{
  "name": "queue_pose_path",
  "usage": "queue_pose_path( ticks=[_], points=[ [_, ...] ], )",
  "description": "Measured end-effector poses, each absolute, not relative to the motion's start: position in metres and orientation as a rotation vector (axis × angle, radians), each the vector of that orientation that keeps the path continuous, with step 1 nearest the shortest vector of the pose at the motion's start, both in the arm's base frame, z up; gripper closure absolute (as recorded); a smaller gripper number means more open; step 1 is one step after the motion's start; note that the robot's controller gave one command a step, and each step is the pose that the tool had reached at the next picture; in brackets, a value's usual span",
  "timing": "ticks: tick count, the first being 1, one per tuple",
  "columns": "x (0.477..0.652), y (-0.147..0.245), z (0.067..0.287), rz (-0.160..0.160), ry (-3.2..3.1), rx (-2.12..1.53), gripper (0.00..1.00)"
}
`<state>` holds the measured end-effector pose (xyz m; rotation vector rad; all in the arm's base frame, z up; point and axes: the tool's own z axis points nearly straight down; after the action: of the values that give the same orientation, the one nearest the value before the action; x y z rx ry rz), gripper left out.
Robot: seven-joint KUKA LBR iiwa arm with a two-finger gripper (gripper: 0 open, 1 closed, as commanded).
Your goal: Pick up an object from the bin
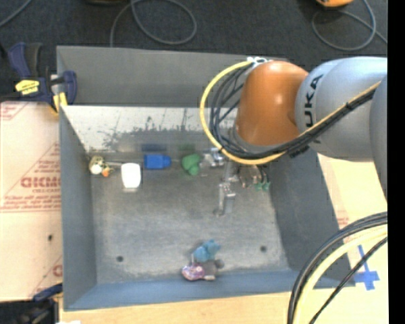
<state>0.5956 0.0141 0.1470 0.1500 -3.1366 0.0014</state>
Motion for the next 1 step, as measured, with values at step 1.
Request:
queue_pose_path(
  ticks=[1],
  points=[
    [0.5805,0.0086,0.1609,-0.001,-3.107,0.479,0.00]
  ],
)
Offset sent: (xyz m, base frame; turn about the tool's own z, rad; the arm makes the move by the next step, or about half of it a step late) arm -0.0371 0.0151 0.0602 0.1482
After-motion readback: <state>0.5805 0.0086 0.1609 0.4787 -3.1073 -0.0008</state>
